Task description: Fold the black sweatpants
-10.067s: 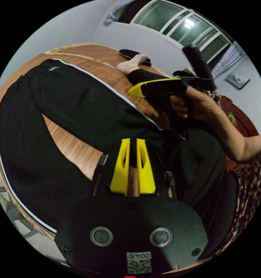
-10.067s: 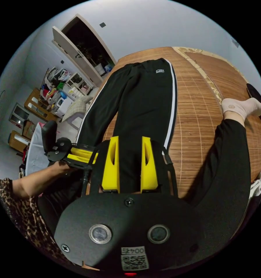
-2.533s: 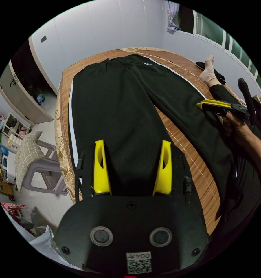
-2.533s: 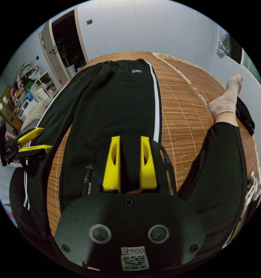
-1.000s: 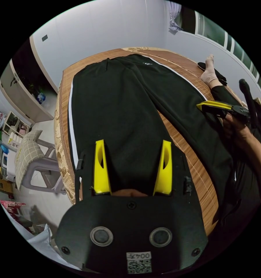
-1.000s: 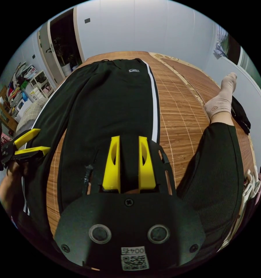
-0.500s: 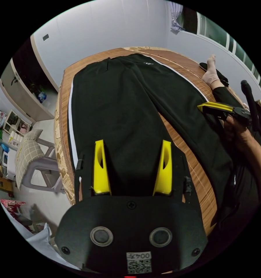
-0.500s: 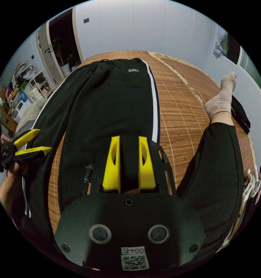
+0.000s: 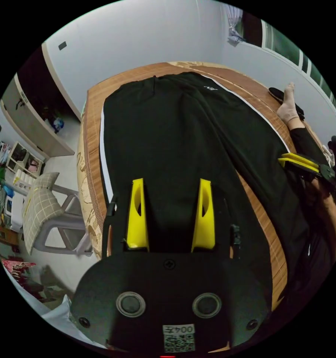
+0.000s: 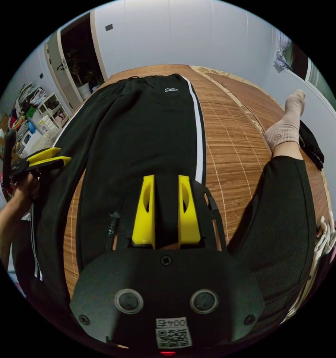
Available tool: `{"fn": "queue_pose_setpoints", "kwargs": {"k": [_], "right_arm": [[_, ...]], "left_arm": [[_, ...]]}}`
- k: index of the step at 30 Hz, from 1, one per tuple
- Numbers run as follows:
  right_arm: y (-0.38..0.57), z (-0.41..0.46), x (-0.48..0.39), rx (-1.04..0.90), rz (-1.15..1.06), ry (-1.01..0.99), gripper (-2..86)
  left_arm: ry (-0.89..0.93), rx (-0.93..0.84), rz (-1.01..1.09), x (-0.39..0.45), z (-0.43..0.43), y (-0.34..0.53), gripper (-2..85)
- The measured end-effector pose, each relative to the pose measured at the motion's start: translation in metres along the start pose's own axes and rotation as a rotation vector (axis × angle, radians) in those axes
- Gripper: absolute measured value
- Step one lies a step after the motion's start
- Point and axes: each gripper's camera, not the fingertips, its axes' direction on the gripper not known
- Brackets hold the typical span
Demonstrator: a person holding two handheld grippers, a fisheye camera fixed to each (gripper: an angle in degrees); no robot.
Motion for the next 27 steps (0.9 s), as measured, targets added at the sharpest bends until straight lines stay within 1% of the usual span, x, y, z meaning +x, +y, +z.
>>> {"fn": "queue_pose_setpoints", "kwargs": {"k": [2,4,6,8,10,12,15,17,18,19,20,23,25,27], "right_arm": [[-0.005,0.0,0.004,-0.002,0.007,-0.014,9.6],[-0.013,-0.005,0.016,-0.016,0.035,-0.087,9.4],[-0.032,-0.023,0.046,0.029,0.109,-0.216,9.8],[-0.051,-0.034,0.071,0.031,0.15,-0.241,10.3],[-0.071,-0.034,0.091,-0.029,0.146,-0.232,10.9],[-0.094,-0.019,0.115,-0.14,0.14,-0.254,11.2],[-0.101,0.005,0.131,-0.232,0.149,-0.332,10.6],[-0.094,0.021,0.132,-0.283,0.154,-0.341,10.7],[-0.093,0.019,0.131,-0.241,0.158,-0.326,10.8],[-0.094,0.018,0.13,-0.245,0.151,-0.316,10.8],[-0.097,0.02,0.125,-0.277,0.115,-0.298,10.5],[-0.1,0.02,0.116,-0.31,0.055,-0.305,9.4],[-0.1,0.021,0.115,-0.327,0.04,-0.33,8.9],[-0.103,0.022,0.115,-0.357,0.035,-0.347,8.1]], "left_arm": [[-0.011,0.002,0.008,0.001,0.002,-0.007,18.4],[0.01,-0.007,0.001,-0.002,0.006,-0.016,18.2],[0.019,-0.004,0.002,-0.004,0.009,-0.028,18.1],[0.012,0.001,0.007,-0.003,0.011,-0.036,18.1],[0.01,0.004,0.006,-0.004,0.013,-0.044,18.1],[0.012,0.004,0.004,-0.006,0.015,-0.056,18.1],[0.022,0.005,0.003,-0.009,0.018,-0.071,18.2],[0.037,0.0,0.002,-0.013,0.019,-0.082,18.3],[0.049,-0.014,0.001,-0.016,0.019,-0.092,18.4],[0.054,-0.027,-0.006,-0.017,0.018,-0.097,18.5],[0.077,-0.038,-0.031,-0.021,0.014,-0.111,18.6],[0.188,0.067,-0.114,-0.022,-0.004,-0.158,18.7],[0.255,0.083,-0.109,-0.008,-0.005,-0.199,19.0],[0.333,0.061,-0.06,0.025,0.005,-0.26,19.6]]}}
